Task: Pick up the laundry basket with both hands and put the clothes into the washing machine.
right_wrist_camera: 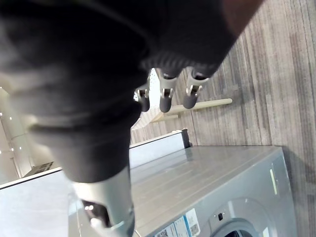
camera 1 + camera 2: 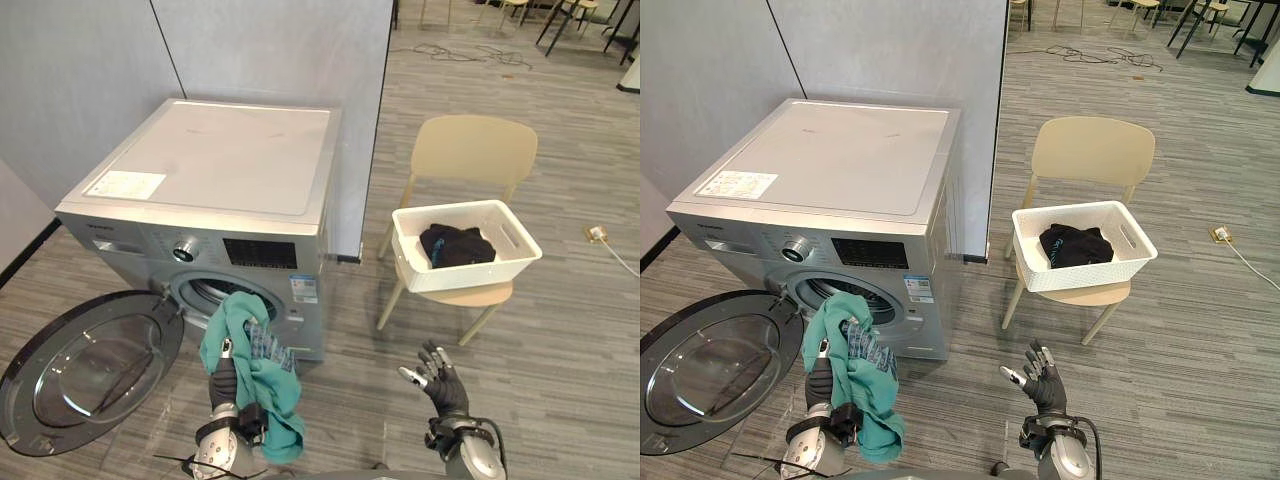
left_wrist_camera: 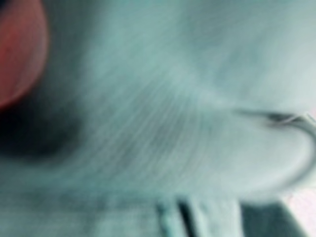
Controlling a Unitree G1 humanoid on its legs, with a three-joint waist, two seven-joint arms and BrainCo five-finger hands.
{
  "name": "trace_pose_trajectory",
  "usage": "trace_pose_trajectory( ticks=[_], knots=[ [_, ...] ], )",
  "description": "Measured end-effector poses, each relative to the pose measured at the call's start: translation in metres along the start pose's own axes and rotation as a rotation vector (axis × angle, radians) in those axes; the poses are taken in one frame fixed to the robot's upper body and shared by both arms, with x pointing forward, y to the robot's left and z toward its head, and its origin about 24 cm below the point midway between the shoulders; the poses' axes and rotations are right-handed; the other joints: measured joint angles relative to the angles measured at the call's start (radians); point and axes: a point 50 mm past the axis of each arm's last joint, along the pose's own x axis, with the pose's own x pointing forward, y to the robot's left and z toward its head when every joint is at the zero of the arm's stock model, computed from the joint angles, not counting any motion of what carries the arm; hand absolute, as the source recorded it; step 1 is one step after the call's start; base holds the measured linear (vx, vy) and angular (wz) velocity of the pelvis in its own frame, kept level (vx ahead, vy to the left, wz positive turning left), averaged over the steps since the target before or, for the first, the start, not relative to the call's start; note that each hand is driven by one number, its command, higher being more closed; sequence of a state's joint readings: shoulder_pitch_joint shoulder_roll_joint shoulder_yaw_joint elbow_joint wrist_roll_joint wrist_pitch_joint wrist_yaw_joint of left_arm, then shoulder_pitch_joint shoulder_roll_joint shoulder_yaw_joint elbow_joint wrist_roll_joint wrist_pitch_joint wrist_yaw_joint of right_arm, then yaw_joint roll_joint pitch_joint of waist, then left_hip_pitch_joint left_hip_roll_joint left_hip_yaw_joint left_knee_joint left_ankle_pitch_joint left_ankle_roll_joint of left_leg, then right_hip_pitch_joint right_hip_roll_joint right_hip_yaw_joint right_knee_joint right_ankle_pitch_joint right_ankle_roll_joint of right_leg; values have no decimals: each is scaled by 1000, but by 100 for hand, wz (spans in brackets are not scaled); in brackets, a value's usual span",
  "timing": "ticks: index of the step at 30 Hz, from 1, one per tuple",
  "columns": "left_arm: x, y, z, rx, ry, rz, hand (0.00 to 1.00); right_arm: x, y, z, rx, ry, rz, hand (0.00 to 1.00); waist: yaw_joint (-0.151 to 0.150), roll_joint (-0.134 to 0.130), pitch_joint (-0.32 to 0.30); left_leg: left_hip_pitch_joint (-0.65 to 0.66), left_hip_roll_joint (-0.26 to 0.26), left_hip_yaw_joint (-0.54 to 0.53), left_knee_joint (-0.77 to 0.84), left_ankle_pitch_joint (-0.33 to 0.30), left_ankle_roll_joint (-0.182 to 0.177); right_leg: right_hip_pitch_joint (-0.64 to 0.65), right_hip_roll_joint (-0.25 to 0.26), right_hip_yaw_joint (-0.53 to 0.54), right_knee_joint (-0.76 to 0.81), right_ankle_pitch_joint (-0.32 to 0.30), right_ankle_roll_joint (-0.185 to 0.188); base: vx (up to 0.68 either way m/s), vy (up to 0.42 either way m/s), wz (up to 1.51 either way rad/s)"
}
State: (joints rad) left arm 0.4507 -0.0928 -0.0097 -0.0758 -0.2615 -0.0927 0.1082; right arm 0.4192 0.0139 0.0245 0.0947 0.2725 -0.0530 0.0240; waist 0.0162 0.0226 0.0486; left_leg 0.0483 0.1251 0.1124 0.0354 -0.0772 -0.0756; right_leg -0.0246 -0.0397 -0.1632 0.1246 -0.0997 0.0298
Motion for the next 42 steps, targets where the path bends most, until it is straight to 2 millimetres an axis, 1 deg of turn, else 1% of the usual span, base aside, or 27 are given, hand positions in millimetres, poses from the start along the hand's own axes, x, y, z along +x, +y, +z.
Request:
trace_pose_trajectory(
  ticks=[6, 8, 10, 12, 13, 14, 15, 17, 18, 20, 21, 22, 24, 25, 26, 27, 28, 29, 30, 31, 32, 33, 34, 35, 36, 38, 42],
  knots=[
    [9, -4, -12, 20, 63, -24, 100, -3, -19, -18, 0, 88, -97, 0, 1, -9, 13, -14, -12, -37, 60, -18, 15, 3, -28, -38, 76, -55, 5, 7, -7, 24],
    [17, -9, -8, 15, 51, -44, 100, -2, -26, -14, -4, 76, -138, 0, 0, -23, 54, -115, -27, -88, 272, -65, 18, 8, -62, -97, 143, -101, 6, -52, -25, 79],
    [21, -10, -6, -5, 47, -43, 100, 5, -34, -6, -11, 51, -171, 0, -1, -19, 79, -194, -34, -137, 418, -79, 13, 7, -78, -140, 189, -128, 4, -107, -12, 71],
    [22, -7, -7, -17, 57, -18, 100, 11, -43, -3, -20, 45, -211, 0, -1, -26, 85, -224, -38, -155, 458, -94, 26, 1, -99, -172, 198, -128, 0, -87, 63, 51],
    [23, -5, -7, -24, 57, -6, 100, 15, -48, 4, -20, 24, -230, 0, -5, -16, 90, -257, -10, -160, 516, -117, 37, 0, -106, -194, 208, -127, 0, -37, 150, 39],
    [23, -1, -7, -37, 57, 18, 100, 18, -52, 7, -20, 15, -253, 0, -5, -14, 92, -272, 36, -187, 547, -117, 36, -4, -118, -198, 225, -129, 2, -26, 130, 35],
    [23, 1, -7, -39, 57, 30, 100, 18, -53, 8, -23, 12, -256, 0, -5, -17, 91, -278, 58, -213, 549, -117, 35, -9, -130, -199, 235, -131, 8, -6, 215, 20],
    [23, 1, -7, -40, 57, 33, 100, 18, -55, 9, -25, 8, -264, 0, -8, -19, 91, -282, 102, -295, 508, -109, 24, -24, -172, -203, 274, -145, 42, -1, 300, 28],
    [22, -1, -9, -45, 67, 27, 100, 19, -58, 10, -32, 8, -270, 0, -31, -9, 86, -268, 127, -331, 433, -86, -13, -38, -217, -206, 306, -158, 90, 1, 437, 39],
    [21, -3, -15, -53, 96, 18, 100, 17, -66, 9, -45, 23, -289, 0, -47, 22, 70, -231, 141, -330, 336, -46, -80, -42, -246, -206, 302, -154, 135, 35, 557, 25],
    [21, -4, -18, -45, 112, 10, 100, 17, -70, 9, -52, 30, -303, 0, -51, 44, 55, -204, 138, -301, 265, -95, -183, -33, -267, -195, 281, -133, 181, 110, 642, 6],
    [25, 0, -15, -14, 105, 4, 100, 21, -64, 3, -16, 49, -310, 0, -48, -1, 50, -203, 81, -271, 278, -84, -158, -28, -318, -171, 249, -103, 198, 117, 601, -5],
    [29, 4, -8, 25, 84, -12, 100, 23, -54, 1, 11, 46, -300, 0, -34, -32, 42, -248, 15, -239, 350, -126, -104, -12, -351, -136, 121, 23, 219, 80, 532, -31],
    [33, 6, -3, 43, 66, -15, 100, 29, -48, 5, 11, 35, -278, 0, -21, -31, 43, -270, -19, -195, 385, -147, -73, -28, -368, -79, 60, 148, 180, 31, 553, -54],
    [33, 7, -2, 46, 62, -11, 100, 32, -45, 6, 10, 32, -269, 0, -12, -29, 44, -264, -26, -176, 381, -151, -64, -43, -376, -62, 51, 198, 143, -36, 555, -89],
    [33, 9, -2, 49, 59, -5, 100, 36, -40, 9, 5, 23, -247, 0, 10, -12, 47, -239, -25, -122, 354, -149, -31, -72, -379, -55, 32, 294, 33, -71, 559, -106],
    [32, 13, -1, 51, 50, 11, 100, 41, -32, 11, -4, 20, -210, 0, 17, 15, 61, -208, -25, -75, 322, -141, -2, -111, -375, -59, 101, 289, -15, -61, 445, -98],
    [32, 15, 0, 52, 47, 19, 100, 41, -29, 10, -13, 24, -195, 0, 12, 9, 59, -196, -28, -65, 309, -136, 12, -128, -361, -61, 166, 241, -7, -44, 379, -55],
    [33, 18, 2, 56, 38, 28, 100, 42, -25, 8, -28, 33, -174, 0, 0, 18, 64, -182, -33, -58, 287, -127, 27, -140, -323, -62, 256, 151, 33, -18, 239, -13],
    [33, 19, 3, 65, 31, 27, 100, 41, -23, 5, -38, 47, -159, 0, -5, 21, 67, -172, -38, -58, 268, -119, 39, -139, -268, -66, 307, 77, 52, -24, 298, -13],
    [33, 19, 3, 66, 31, 25, 100, 40, -24, -1, -41, 69, -159, 0, -6, 16, 64, -169, -40, -51, 250, -112, 50, -136, -199, -81, 323, -6, 59, -11, 193, -19],
    [33, 18, 2, 66, 32, 23, 100, 39, -25, -3, -43, 80, -158, 0, -4, 12, 64, -169, -43, -44, 239, -101, 58, -132, -138, -97, 309, -59, 61, -4, 109, -22],
    [32, 16, 1, 66, 37, 16, 100, 37, -26, -5, -44, 85, -158, 0, -10, 3, 62, -168, -52, -44, 221, -89, 62, -121, -99, -124, 274, -84, 53, 5, 45, -6],
    [32, 12, -1, 55, 44, 5, 100, 35, -29, -7, -44, 93, -162, 0, -20, -3, 61, -164, -65, -45, 203, -77, 65, -86, -68, -140, 180, -101, 41, 18, -18, 8],
    [31, 10, -2, 48, 48, 0, 100, 34, -30, -7, -45, 95, -165, 0, -27, -7, 60, -161, -70, -49, 201, -75, 64, -60, -58, -137, 127, -102, 21, 25, -34, 12],
    [31, 0, -6, 32, 64, -29, 100, 30, -36, -9, -42, 100, -182, 0, -32, 19, 68, -135, -71, -81, 160, -44, 56, 0, -30, -136, 28, -37, -24, 40, -45, 0],
    [35, -17, -3, 24, 52, -103, 100, 27, -38, -8, -47, 96, -186, 0, -30, 20, 75, -121, -73, -108, 116, 6, 43, 15, -31, -171, 21, -40, -36, -3, -70, 22]
  ],
)
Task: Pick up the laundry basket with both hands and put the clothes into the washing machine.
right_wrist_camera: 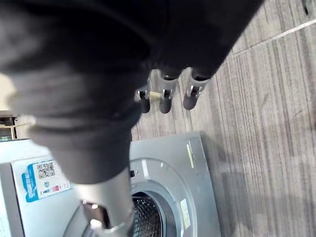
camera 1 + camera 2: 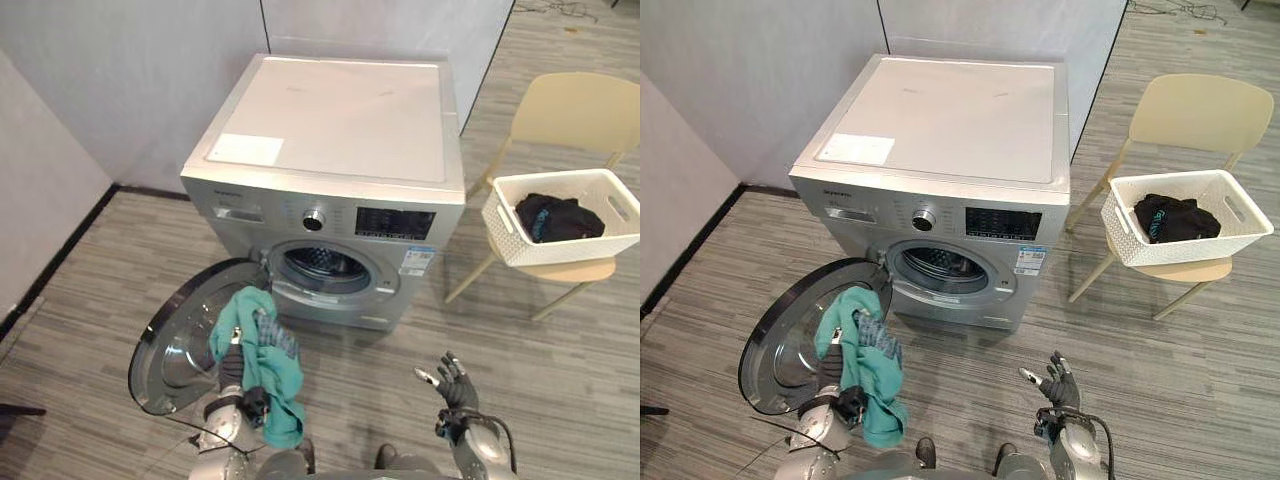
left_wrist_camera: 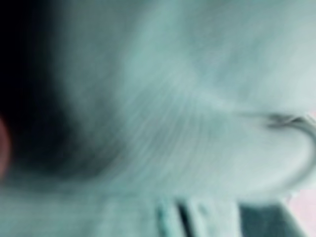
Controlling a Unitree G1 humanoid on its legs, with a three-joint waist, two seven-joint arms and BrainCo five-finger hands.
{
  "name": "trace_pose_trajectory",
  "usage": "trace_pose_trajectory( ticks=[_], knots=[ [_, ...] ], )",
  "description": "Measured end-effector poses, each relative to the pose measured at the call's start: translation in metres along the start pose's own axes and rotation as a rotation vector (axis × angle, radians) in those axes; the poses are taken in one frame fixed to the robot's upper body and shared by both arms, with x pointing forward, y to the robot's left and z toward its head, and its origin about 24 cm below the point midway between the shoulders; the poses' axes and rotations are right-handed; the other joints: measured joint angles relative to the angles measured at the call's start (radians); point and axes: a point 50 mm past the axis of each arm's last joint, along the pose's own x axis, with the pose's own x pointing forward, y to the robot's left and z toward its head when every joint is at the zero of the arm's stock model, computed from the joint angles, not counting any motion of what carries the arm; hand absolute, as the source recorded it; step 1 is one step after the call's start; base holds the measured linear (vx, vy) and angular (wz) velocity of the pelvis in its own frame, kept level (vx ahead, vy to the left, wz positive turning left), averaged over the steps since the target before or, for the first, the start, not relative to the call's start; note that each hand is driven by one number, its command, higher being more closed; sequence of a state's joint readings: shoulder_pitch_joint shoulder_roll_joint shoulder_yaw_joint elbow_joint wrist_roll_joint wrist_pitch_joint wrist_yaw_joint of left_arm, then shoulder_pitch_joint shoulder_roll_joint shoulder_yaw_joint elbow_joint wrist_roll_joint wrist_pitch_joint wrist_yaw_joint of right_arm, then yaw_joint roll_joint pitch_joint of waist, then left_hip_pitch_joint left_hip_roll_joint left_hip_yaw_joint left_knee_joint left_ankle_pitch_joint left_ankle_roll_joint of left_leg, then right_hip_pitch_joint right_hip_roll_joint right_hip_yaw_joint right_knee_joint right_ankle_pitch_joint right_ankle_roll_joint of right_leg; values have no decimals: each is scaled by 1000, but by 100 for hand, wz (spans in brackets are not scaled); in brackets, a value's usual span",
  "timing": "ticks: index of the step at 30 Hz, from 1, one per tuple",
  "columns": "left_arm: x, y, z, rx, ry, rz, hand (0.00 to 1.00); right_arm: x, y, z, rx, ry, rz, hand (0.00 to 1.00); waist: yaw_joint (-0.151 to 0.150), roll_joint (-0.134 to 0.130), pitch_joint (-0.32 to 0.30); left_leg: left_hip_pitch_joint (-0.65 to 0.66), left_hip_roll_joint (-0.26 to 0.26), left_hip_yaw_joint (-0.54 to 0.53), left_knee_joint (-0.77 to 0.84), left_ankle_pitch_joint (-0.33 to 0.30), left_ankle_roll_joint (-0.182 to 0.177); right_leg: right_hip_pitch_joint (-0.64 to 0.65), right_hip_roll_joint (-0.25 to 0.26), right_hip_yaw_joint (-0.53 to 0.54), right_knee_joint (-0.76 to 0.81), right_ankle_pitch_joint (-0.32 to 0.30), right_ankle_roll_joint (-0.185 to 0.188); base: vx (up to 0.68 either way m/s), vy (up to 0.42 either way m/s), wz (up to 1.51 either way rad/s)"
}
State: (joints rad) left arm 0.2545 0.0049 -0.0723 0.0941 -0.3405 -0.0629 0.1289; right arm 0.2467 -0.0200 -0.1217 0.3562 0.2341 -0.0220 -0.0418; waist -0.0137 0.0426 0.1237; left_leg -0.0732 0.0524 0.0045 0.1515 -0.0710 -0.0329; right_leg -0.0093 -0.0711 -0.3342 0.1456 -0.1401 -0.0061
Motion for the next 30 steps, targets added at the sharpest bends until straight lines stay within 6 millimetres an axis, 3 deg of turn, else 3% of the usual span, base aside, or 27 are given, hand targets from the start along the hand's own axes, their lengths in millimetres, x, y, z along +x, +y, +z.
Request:
trace_pose_trajectory(
  ticks=[2, 3, 4, 5, 7, 9, 11, 12, 13, 14, 17, 21, 24, 28, 30],
  knots=[
    [-1, -1, -1, -5, 1, -3, 100, -1, 3, 6, 2, -26, 12, 0, 2, -10, 31, -13, 0, 2, 97, -2, -1, 34, -9, -6, 8, -30, -12, -69, -87, 20],
    [-3, 0, -2, -7, 6, -1, 100, -2, 7, 14, -4, -66, 34, 0, 7, -19, 52, -85, 2, 9, 282, -3, -2, 49, -15, -4, 19, -45, -13, -114, -81, -5],
    [-6, 2, -5, -9, 16, 3, 100, -3, 7, 18, -8, -82, 41, 0, 14, -20, 56, -117, 10, 12, 354, -2, -3, 48, -11, 4, 25, -49, -15, -128, -75, -31],
    [-12, 4, -11, -13, 41, 11, 100, -3, 6, 23, -16, -108, 44, 0, 33, -2, 58, -167, 21, 11, 452, 0, -6, 51, 4, 24, 30, -55, -19, -37, -17, -39],
    [-18, 9, -17, -10, 65, 27, 100, -2, 4, 26, -28, -115, 47, 0, 34, 2, 58, -196, 31, -5, 499, -11, -9, 45, -1, 50, 34, -58, -23, 52, 25, -44],
    [-17, 8, -16, -10, 63, 22, 100, 1, 4, 31, -37, -127, 48, 0, 31, -4, 60, -244, 40, -19, 473, -44, -5, -1, -21, 73, 50, -55, -42, 77, 60, -42],
    [-15, 4, -15, -6, 62, 3, 100, 3, 2, 32, -46, -126, 43, 0, 23, -17, 71, -239, 43, -33, 312, -35, -17, -48, -51, 107, 90, -55, -38, 151, 131, -49],
    [-14, -2, -16, -2, 65, -25, 100, 3, 1, 33, -55, -128, 45, 0, 23, -3, 74, -211, 58, -43, 179, 23, -68, -72, -50, 133, 110, -66, -19, 230, 214, -59],
    [-14, -8, -16, -5, 67, -50, 100, 5, -1, 38, -75, -142, 50, 0, 25, 35, 78, -198, 78, -42, 118, 134, -88, -98, -35, 156, 143, -81, 4, 203, 261, -70],
    [-9, -15, -13, 9, 57, -84, 100, 11, 3, 43, -84, -152, 63, 0, 17, 33, 93, -198, 81, -10, 93, 92, -94, -167, -45, 191, 214, -108, 25, 126, 197, -50],
    [10, -31, 8, 44, -21, -163, 100, 24, 32, 70, -77, -233, 149, 0, -9, -2, 182, -245, 39, 61, 90, 88, -86, -285, -99, 258, 298, -117, 39, 16, 189, -31],
    [20, -36, 10, 56, -32, -173, 100, 28, 54, 83, -77, -272, 223, 0, -12, 10, 225, -299, 34, 133, 108, 42, -47, -375, -105, 324, 306, -115, 47, -24, 111, -47],
    [46, -42, 18, 87, -32, -164, 100, 31, 57, 92, -74, -301, 217, 0, -28, 11, 280, -352, 37, 142, 115, 25, -40, -448, -102, 338, 330, -108, 59, -64, 26, -12],
    [80, -53, 55, 115, -120, -129, 100, 32, 57, 101, -54, -330, 186, 0, -42, -5, 328, -470, 53, 148, 188, 12, -34, -568, -98, 353, 393, -110, 64, -82, -15, -7],
    [98, -49, 89, 124, -210, -60, 100, 29, 62, 111, -29, -376, 189, 0, -51, -15, 343, -564, 81, 154, 262, -16, -35, -653, -80, 364, 434, -110, 65, -95, -28, -21]
  ],
)
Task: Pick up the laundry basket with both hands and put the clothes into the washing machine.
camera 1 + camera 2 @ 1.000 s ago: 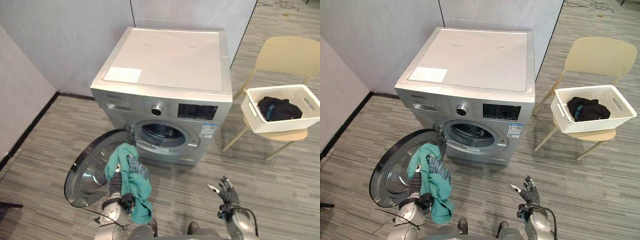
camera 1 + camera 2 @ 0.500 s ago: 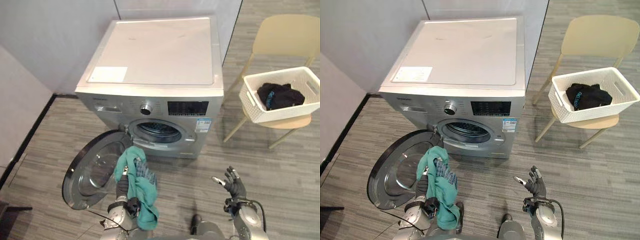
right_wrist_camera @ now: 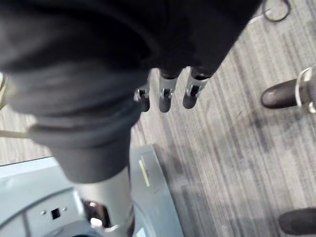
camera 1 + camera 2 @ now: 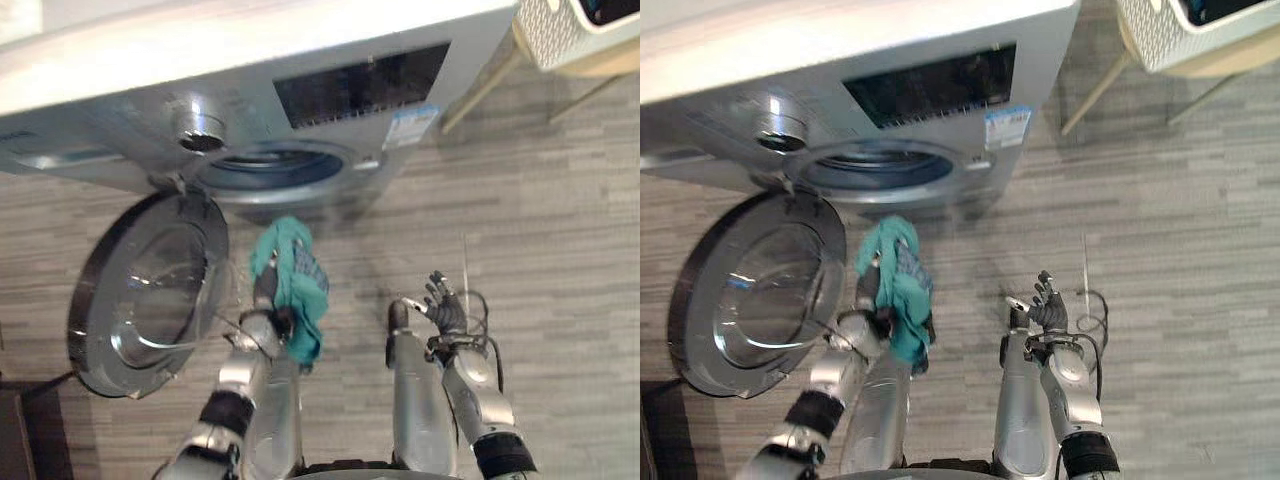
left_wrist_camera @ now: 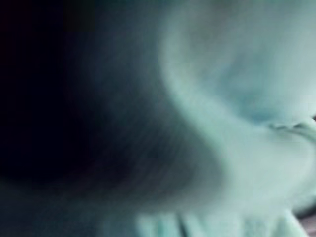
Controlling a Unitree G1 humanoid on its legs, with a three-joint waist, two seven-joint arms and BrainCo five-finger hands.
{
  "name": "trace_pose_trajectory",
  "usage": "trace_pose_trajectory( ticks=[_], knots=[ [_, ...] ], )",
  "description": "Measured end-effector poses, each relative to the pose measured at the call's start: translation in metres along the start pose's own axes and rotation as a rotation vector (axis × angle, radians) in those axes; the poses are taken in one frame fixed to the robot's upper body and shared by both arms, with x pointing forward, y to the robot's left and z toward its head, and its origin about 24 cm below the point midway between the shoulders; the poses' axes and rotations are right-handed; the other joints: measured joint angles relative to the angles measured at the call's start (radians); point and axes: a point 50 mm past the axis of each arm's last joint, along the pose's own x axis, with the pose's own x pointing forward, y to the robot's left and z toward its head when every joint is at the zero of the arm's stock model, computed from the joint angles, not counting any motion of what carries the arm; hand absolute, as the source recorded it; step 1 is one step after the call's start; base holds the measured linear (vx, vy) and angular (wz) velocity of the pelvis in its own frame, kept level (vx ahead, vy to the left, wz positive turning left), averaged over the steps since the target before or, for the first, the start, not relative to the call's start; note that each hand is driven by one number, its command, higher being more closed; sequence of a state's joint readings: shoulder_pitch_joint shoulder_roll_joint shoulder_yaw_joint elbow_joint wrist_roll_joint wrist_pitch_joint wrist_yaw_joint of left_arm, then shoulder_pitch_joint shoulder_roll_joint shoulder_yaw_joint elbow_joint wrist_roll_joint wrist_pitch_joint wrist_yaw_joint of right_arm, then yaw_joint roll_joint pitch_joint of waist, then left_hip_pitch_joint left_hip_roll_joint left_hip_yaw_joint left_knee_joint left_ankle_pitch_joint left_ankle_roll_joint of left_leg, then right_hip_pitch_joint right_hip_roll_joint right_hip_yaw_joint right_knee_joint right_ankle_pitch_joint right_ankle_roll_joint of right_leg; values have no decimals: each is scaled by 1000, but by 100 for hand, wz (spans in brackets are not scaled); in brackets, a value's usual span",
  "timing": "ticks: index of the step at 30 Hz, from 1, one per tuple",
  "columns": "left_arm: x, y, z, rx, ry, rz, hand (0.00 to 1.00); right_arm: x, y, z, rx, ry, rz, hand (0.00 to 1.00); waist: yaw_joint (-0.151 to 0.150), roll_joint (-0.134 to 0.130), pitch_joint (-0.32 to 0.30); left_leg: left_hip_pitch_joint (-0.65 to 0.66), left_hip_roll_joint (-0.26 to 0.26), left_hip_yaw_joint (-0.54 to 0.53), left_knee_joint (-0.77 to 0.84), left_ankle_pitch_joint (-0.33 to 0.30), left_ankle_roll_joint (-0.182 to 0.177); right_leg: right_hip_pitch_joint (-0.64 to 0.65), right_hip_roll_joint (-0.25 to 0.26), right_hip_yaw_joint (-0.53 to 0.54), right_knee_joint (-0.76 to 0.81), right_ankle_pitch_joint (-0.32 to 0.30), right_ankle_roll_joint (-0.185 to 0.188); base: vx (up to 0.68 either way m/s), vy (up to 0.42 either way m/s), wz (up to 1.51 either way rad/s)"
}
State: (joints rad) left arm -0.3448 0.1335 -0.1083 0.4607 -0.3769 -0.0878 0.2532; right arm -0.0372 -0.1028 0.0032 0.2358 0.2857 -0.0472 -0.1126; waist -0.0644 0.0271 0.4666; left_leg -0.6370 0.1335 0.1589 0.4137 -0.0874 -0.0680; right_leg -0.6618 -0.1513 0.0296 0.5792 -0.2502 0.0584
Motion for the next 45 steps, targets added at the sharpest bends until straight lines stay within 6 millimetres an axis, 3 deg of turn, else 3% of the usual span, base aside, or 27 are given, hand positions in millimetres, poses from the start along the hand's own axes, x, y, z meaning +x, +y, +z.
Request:
trace_pose_trajectory(
  ticks=[2, 5, 6, 8, 10, 14, 18, 21, 22, 23, 24, 26, 28, 33, 35, 40, 41, 45],
  knots=[
    [14, 6, 21, 8, -54, 36, 100, 0, 4, 9, 14, -44, 3, 0, -4, -5, 8, -61, 28, 4, 61, -26, -4, -50, 18, 1, 24, -1, 2, -72, -35, -24],
    [38, 15, 71, -45, -172, 81, 100, -3, 9, 26, 66, -128, 7, 0, 0, -25, 23, -194, 82, 9, 183, -69, -3, -156, 55, 0, 87, -8, 19, -75, -16, -26],
    [45, 17, 91, -58, -219, 87, 100, -4, 10, 31, 74, -152, 7, 0, 6, -36, 31, -235, 99, 9, 217, -77, -5, -193, 67, 2, 107, -8, 20, -82, -5, -28],
    [56, 22, 153, -97, -367, 97, 100, -6, 14, 42, 128, -209, 11, 0, 23, -62, 53, -349, 143, 7, 298, -95, 0, -290, 98, 0, 153, -8, 20, -80, 5, -30],
    [58, 24, 192, -116, -461, 95, 100, -7, 17, 46, 154, -233, 15, 0, 24, -69, 67, -425, 163, -3, 347, -98, 2, -347, 109, -8, 177, -8, 20, -55, 25, -14],
    [55, 23, 249, -140, -592, 75, 100, -10, 18, 47, 201, -248, 16, 0, 27, -72, 76, -544, 190, -15, 430, -100, 7, -439, 119, -30, 230, -9, 21, -32, 34, -8],
    [40, 15, 311, -158, -742, 25, 100, -14, 17, 47, 227, -264, 11, 0, 34, -73, 78, -631, 219, -14, 484, -123, 34, -512, 130, -40, 265, -9, 21, -20, 47, -11],
    [19, 8, 360, -131, -877, 0, 100, -19, 13, 44, 249, -255, 13, 0, 39, -75, 79, -683, 237, -10, 529, -134, 44, -561, 137, -34, 295, -9, 21, -25, 41, -19],
    [5, 2, 385, -102, -953, -12, 100, -22, 11, 39, 250, -239, 11, 0, 44, -77, 80, -700, 248, -6, 545, -140, 52, -577, 144, -29, 301, -5, 26, -14, 35, -22],
    [-1, -1, 394, -98, -981, -20, 100, -23, 10, 37, 252, -233, 7, 0, 45, -77, 80, -706, 251, -6, 551, -142, 54, -581, 147, -27, 302, -2, 29, -12, 47, -22],
    [-10, -7, 409, -93, -1024, -34, 0, -25, 8, 35, 257, -225, 1, 0, 44, -77, 80, -714, 252, -7, 561, -143, 56, -587, 148, -25, 307, 0, 31, -4, 51, -11],
    [-39, -26, 443, -87, -1143, -69, 0, -31, 4, 28, 286, -207, -14, 0, 39, -77, 80, -733, 252, -12, 579, -145, 60, -599, 148, -26, 317, 1, 34, -3, 54, -5],
    [-63, -34, 464, -93, -1248, -57, 0, -34, 2, 25, 292, -201, -14, 0, 34, -77, 80, -746, 252, -14, 590, -146, 62, -609, 148, -26, 324, 3, 37, -7, 43, -3],
    [-76, -31, 469, -44, -1346, 131, 0, -40, -2, 26, 297, -210, -22, 0, 26, -79, 82, -774, 267, -13, 624, -153, 74, -628, 154, -25, 328, 10, 42, -1, 47, -11],
    [-75, -35, 467, 50, -1367, 219, 0, -41, -5, 27, 295, -220, -26, 0, 26, -79, 82, -774, 270, -11, 633, -156, 79, -625, 154, -23, 327, 13, 46, -1, 51, -5],
    [-68, -61, 453, 613, -1461, 443, 0, -43, -5, 38, 293, -284, -12, 0, 26, -79, 82, -773, 269, 2, 637, -163, 91, -623, 153, -18, 323, 21, 58, -5, 45, 0],
    [-66, -66, 448, 841, -1502, 548, 0, -43, -6, 42, 290, -310, -6, 0, 26, -79, 82, -773, 270, 8, 635, -168, 99, -623, 151, -15, 321, 23, 62, -7, 47, -2],
    [-63, -72, 441, 1254, -1562, 708, 0, -44, -5, 43, 310, -328, 8, 0, 27, -79, 82, -772, 273, 28, 628, -171, 104, -622, 151, 1, 289, 45, 72, -5, 68, -11]
  ],
)
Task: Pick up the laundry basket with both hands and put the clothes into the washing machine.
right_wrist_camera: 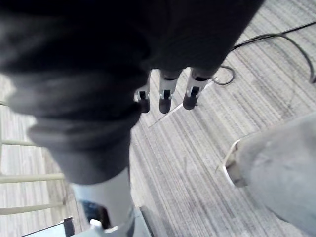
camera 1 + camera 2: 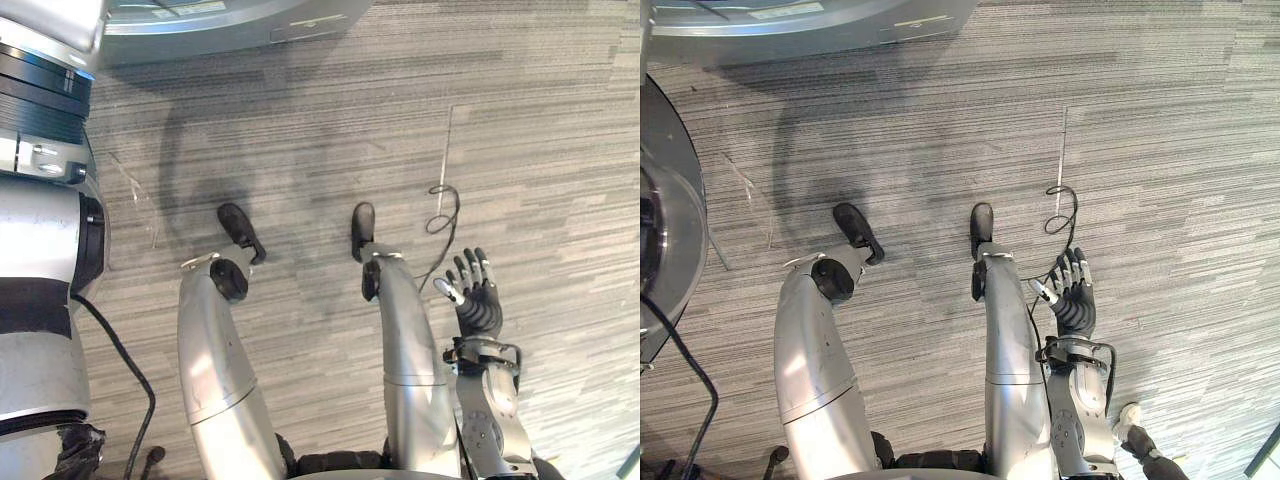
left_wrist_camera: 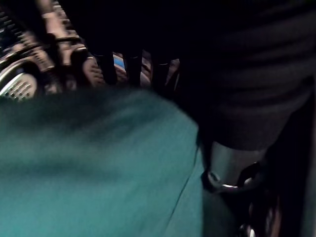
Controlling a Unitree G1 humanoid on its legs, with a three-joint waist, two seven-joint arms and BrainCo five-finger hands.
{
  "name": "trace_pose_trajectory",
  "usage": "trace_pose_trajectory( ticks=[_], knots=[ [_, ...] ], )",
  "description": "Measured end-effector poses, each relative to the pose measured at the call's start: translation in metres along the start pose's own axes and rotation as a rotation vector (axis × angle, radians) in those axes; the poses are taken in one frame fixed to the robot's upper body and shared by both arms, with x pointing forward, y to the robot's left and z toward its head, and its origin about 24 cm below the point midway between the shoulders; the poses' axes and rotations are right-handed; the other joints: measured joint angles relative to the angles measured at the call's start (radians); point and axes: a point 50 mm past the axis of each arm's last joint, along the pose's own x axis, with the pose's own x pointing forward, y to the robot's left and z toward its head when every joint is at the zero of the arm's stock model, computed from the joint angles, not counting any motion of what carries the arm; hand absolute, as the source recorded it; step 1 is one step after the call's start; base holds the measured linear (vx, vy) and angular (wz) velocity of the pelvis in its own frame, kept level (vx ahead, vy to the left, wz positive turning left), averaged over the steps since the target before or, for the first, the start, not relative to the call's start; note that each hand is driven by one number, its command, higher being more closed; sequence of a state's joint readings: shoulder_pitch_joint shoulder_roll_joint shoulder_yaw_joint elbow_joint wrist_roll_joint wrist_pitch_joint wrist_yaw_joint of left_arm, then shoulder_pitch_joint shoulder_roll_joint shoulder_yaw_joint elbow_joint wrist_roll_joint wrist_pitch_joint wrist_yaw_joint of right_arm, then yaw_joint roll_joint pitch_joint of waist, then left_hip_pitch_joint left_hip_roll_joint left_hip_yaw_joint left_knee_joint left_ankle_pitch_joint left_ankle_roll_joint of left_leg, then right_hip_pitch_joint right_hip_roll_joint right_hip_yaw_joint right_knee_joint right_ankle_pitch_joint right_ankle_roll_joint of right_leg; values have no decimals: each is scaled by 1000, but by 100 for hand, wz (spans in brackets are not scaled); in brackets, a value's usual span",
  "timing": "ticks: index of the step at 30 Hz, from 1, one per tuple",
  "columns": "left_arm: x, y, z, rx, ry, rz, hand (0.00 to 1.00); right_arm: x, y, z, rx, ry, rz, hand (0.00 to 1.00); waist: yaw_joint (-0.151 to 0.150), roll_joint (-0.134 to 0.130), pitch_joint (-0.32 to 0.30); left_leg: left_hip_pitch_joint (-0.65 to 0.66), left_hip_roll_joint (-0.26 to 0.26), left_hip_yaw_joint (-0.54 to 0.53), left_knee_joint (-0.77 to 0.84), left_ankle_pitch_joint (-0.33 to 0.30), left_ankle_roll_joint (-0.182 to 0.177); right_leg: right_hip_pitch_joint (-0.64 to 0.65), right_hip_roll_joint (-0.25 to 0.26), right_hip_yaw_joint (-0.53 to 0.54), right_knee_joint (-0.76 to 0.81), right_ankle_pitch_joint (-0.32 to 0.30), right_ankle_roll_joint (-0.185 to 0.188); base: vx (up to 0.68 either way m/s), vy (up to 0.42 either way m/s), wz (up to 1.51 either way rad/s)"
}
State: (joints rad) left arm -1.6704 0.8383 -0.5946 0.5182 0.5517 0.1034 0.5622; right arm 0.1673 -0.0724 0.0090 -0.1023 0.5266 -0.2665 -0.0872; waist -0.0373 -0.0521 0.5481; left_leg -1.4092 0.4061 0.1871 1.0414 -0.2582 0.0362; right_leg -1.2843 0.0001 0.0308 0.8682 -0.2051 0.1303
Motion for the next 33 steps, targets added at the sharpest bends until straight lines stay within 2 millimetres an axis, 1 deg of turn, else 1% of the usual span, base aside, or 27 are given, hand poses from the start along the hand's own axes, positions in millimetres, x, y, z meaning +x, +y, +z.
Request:
trace_pose_trajectory(
  ticks=[2, 5, 8, 9, 10, 11, 13, 14, 15, 16, 17, 18, 19, 20, 22, 23, 24, 26, 27, 28, 30, 31, 32, 33],
  knots=[
    [0, -2, 3, 53, -34, -17, 0, -1, 3, -2, 28, 10, 4, 0, -2, 0, 0, 1, 4, 12, -5, -1, 2, 1, 2, 6, -19, 13, 5, -4, 63, -17],
    [-1, -6, 0, 84, -18, -25, 0, -2, 8, -6, 51, 23, 18, 0, -4, 0, 0, 3, 11, 16, -10, 0, 3, 4, 2, 7, -33, 24, 5, 0, 59, -13],
    [-3, -11, -13, 87, 91, -41, 0, -2, 11, -8, 72, 33, 22, 0, -4, 0, 0, 5, 15, 16, -12, 0, 3, 4, 6, 7, -35, 26, 3, 5, 36, -4],
    [-3, -12, -19, 66, 145, -44, 0, -3, 11, -8, 74, 36, 24, 0, -5, 0, 0, 5, 17, 15, -12, 0, 3, 4, 8, 6, -36, 26, 3, 10, 33, -3],
    [-5, -14, -22, 9, 207, -44, 0, -3, 13, -9, 78, 41, 29, 0, -5, 0, 0, 4, 19, 14, -13, 0, 3, 4, 12, 5, -35, 26, 3, 11, 25, -3],
    [-7, -16, -23, -28, 236, -43, 0, -3, 14, -10, 80, 42, 30, 0, -5, 0, 0, 4, 19, 14, -13, 0, 3, 4, 14, 5, -34, 26, 3, 0, 0, 0],
    [-19, -29, -25, -181, 349, -60, 0, -4, 17, -11, 89, 45, 36, 0, -5, 0, 0, 4, 19, 9, -13, 0, 3, 6, 13, 0, -32, 25, 3, 8, 16, 2],
    [-31, -39, -27, -263, 422, -80, 0, -4, 18, -12, 95, 49, 38, 0, -7, 0, 0, 4, 17, 6, -13, 0, 3, 7, 13, -5, -29, 25, 3, 12, 24, 4],
    [-39, -45, -29, -287, 459, -92, 0, -4, 19, -12, 99, 50, 39, 0, -8, -1, 0, 4, 17, 4, -13, 0, 3, 7, 12, -7, -28, 25, 3, 9, 21, 6],
    [-56, -58, -35, -382, 557, -124, 0, -5, 20, -13, 98, 59, 42, 0, -9, 0, 0, 6, 16, 2, -13, 0, 3, 8, 10, -12, -23, 25, 2, 11, 30, 9],
    [-77, -72, -40, -469, 669, -159, 0, -5, 20, -14, 97, 66, 40, 0, -11, -1, 0, 11, 13, 2, -13, 1, 4, 10, 5, -18, -15, 25, 2, 10, 29, 10],
    [-89, -79, -43, -493, 720, -179, 0, -6, 20, -15, 96, 69, 38, 0, -11, 0, 0, 16, 12, 2, -14, 1, 4, 14, 1, -23, -13, 24, 1, 11, 28, 16],
    [-123, -96, -46, -579, 853, -224, 0, -9, 18, -18, 88, 91, 27, 0, -14, -1, 0, 38, 9, 2, -19, 1, 3, 36, -3, -28, -14, 20, -6, 10, 19, 14],
    [-138, -101, -47, -609, 905, -240, 0, -10, 18, -19, 83, 104, 23, 0, -14, -1, -1, 50, 8, 2, -22, 2, 2, 46, -4, -28, -14, 19, -7, 17, 21, 18],
    [-182, -114, -47, -663, 1030, -287, 0, -17, 17, -25, 68, 142, 19, 0, -14, -2, -1, 94, 1, 4, -39, 5, -4, 84, -9, -30, -17, 11, -20, 23, 10, 29],
    [-212, -119, -43, -678, 1081, -323, 0, -20, 15, -29, 46, 167, 15, 0, -16, -3, -1, 141, -16, 10, -76, 17, -15, 124, -23, -36, -29, 7, -25, 24, -5, 42],
    [-224, -120, -40, -686, 1102, -334, 0, -20, 14, -31, 41, 175, 12, 0, -17, -3, -1, 162, -25, 9, -96, 26, -17, 142, -28, -39, -38, 7, -26, 27, -20, 58],
    [-273, -121, -25, -708, 1181, -385, 0, -22, 10, -37, -3, 201, 0, 0, -13, -3, -2, 254, -49, 12, -173, 58, -36, 226, -46, -57, -77, 6, -37, 43, -59, 55],
    [-308, -120, -11, -719, 1246, -440, 0, -23, 6, -42, -24, 225, -11, 0, -9, -3, -2, 317, -70, 10, -228, 85, -43, 282, -60, -70, -102, 5, -47, 65, -80, 55],
    [-323, -118, -3, -728, 1272, -463, 0, -24, 4, -44, -41, 238, -17, 0, -8, -3, -3, 351, -83, 11, -259, 100, -46, 310, -70, -78, -112, 2, -51, 91, -95, 69],
    [-388, -102, 29, -731, 1363, -601, 0, -25, -8, -54, -115, 288, -63, 0, 10, -5, -5, 506, -124, 12, -381, 141, -70, 449, -94, -98, -169, -7, -67, 131, -133, 69],
    [-410, -93, 39, -721, 1397, -654, 0, -26, -13, -56, -141, 305, -85, 0, 17, -8, -11, 567, -140, 13, -423, 157, -75, 500, -106, -110, -185, -11, -74, 133, -121, 50],
    [-423, -87, 46, -717, 1416, -689, 0, -27, -18, -58, -158, 316, -100, 0, 22, -8, -15, 605, -150, 13, -451, 164, -82, 533, -110, -114, -194, -14, -76, 126, -98, 40],
    [-449, -75, 57, -696, 1450, -767, 0, -29, -29, -64, -183, 353, -140, 0, 29, -9, -37, 673, -169, 13, -503, 182, -86, 595, -116, -121, -220, -18, -79, 129, -86, 44]
  ],
)
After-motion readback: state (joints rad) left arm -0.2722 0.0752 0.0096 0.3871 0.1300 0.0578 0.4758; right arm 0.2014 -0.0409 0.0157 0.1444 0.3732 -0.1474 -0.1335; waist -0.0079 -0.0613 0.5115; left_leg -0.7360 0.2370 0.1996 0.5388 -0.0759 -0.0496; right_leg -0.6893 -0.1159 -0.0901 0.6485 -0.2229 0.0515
